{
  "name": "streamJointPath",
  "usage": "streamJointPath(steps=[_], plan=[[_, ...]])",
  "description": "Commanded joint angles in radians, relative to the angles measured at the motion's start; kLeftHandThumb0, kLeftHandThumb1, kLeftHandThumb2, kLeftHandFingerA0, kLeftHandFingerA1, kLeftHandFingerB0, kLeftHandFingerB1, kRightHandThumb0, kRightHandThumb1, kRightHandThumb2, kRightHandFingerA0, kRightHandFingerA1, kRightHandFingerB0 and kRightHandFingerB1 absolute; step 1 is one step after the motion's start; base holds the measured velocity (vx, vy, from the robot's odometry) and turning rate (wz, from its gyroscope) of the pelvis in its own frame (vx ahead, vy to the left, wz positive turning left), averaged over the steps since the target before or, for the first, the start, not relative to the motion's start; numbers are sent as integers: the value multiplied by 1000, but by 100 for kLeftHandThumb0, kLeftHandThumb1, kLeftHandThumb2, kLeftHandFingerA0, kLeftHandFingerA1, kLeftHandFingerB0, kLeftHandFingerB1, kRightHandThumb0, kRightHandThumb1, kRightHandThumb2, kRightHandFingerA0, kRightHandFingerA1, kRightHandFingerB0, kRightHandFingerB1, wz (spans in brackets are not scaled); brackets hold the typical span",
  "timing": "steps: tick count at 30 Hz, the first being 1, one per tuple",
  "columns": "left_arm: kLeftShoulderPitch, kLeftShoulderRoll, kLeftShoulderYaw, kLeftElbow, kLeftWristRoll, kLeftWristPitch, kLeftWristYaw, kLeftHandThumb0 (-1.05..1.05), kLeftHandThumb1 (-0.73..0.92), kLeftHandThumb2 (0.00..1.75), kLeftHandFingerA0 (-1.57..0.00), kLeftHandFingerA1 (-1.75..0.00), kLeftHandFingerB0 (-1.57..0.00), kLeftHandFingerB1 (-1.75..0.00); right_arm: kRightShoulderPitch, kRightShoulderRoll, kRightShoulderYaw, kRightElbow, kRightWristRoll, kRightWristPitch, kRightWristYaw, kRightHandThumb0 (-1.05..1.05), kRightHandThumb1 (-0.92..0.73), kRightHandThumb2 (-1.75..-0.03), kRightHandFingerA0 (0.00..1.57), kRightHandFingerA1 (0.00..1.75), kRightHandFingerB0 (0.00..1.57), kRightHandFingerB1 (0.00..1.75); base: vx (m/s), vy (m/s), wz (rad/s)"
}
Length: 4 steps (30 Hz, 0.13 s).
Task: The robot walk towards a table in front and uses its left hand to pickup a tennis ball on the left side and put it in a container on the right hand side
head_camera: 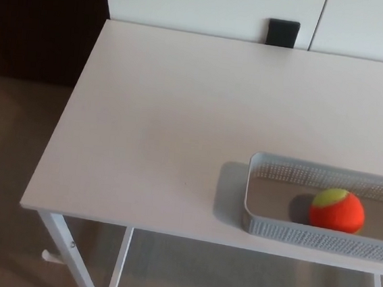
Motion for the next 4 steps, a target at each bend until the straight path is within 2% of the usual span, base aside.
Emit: streamJointPath(steps=[1, 2, 3, 4], plan=[[-18, 33, -8, 54, 22, -168, 107, -41, 47, 53, -32, -47, -33, -43, -2, -31, 17, -12, -41, -38, -57, -38, -54, -56, 60, 43, 45, 37, 0, 0, 0], [-20, 34, -10, 60, 21, -174, 109, -41, 47, 53, -32, -47, -33, -43, -2, -31, 18, -11, -41, -38, -58, -38, -54, -56, 60, 43, 45, 37, 0, 0, 0], [-32, 30, -14, 75, 13, -169, 97, -43, 42, 65, -25, -50, -26, -47, -5, -35, 16, -17, -39, -40, -57, -45, -45, -76, 52, 55, 39, 48, 0, 0, 0], [-38, 28, -17, 84, 8, -170, 92, -43, 42, 65, -25, -50, -26, -47, -6, -36, 16, -20, -38, -40, -56, -45, -45, -76, 52, 55, 39, 48, 0, 0, 0]])
